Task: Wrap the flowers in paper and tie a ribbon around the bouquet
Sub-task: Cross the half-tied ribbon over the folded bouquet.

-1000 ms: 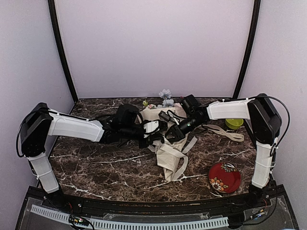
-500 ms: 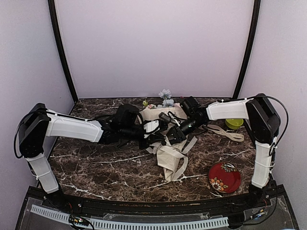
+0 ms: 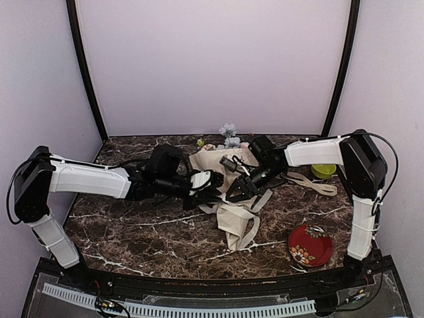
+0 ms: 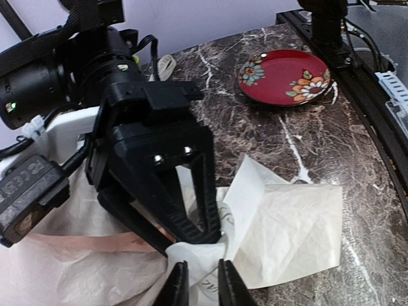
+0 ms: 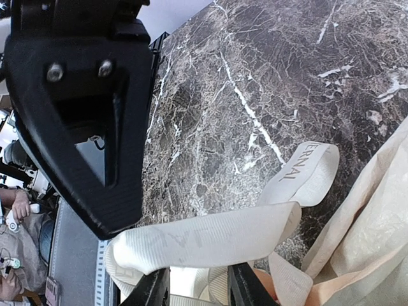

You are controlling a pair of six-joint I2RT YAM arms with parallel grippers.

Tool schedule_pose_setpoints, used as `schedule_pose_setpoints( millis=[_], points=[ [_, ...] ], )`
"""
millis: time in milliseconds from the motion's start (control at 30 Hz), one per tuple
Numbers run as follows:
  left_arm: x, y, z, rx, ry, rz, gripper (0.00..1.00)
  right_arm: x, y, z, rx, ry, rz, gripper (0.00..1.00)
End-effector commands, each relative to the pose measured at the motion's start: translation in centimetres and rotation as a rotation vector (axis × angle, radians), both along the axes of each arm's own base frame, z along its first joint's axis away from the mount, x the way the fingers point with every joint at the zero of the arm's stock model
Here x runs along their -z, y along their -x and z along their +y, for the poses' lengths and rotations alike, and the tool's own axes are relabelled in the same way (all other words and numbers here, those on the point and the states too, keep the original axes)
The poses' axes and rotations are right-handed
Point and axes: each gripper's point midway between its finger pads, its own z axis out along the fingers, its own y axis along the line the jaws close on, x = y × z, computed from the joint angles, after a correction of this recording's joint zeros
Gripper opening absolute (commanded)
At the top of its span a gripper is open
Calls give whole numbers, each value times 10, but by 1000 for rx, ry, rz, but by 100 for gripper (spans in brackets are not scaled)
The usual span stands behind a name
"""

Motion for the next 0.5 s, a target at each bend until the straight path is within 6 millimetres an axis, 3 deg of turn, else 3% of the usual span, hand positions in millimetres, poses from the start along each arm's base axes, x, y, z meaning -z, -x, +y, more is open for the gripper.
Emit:
schedule_pose_setpoints(
  millis=[0,200,333,467],
  points=[
    [2,25,-3,134,-7,70,11,-12,3,-1,-26,-42,-3,31],
    [22,25,-7,156,-57,118,3,-7,5,-3,-23,-24,4,31],
    [28,18,-6,125,-71,104,3,-3,4,-5,-14,-4,-6,30],
    [30,9,-6,75,-59,69,15,4,-2,-7,19,56,-31,30]
  ],
)
